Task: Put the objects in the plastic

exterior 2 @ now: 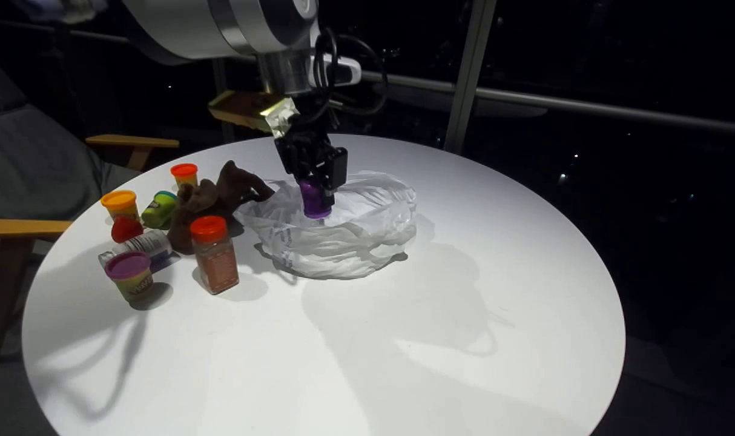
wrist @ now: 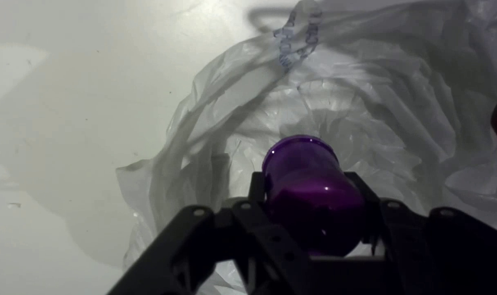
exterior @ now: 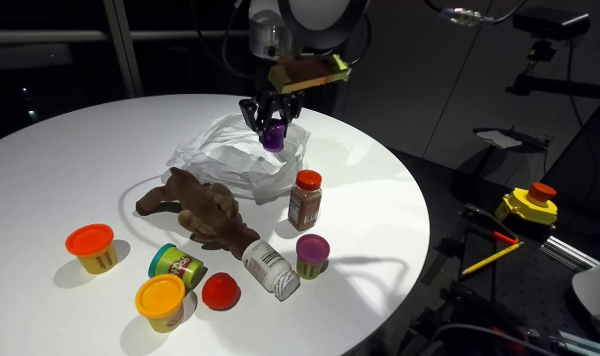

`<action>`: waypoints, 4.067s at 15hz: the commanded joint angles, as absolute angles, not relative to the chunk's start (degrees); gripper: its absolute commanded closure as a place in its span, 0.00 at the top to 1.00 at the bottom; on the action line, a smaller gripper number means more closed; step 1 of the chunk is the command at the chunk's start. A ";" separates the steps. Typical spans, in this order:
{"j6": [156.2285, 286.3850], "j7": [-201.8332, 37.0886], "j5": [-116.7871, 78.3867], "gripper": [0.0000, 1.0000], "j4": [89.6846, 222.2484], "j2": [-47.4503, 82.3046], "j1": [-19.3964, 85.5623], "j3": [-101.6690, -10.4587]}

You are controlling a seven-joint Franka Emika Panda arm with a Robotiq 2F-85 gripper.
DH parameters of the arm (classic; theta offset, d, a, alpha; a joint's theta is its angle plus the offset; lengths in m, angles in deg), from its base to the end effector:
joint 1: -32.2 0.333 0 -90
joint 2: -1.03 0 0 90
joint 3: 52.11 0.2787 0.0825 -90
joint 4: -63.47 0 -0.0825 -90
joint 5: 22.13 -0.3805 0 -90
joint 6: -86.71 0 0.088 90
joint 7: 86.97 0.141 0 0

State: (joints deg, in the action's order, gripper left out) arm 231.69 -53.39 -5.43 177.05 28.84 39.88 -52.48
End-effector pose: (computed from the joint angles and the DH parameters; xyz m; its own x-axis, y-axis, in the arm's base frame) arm 0.5973 0.0740 0.1602 0.9682 -0.2111 0.1344 -0.2284 -0.9649 0.1295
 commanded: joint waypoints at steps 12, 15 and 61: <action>235.58 -54.68 -17.77 0.24 168.01 42.14 38.97 -58.90; 236.64 -54.85 -19.41 0.76 168.34 41.30 38.67 -59.47; 252.55 -25.35 8.83 0.62 207.30 13.97 44.98 -49.85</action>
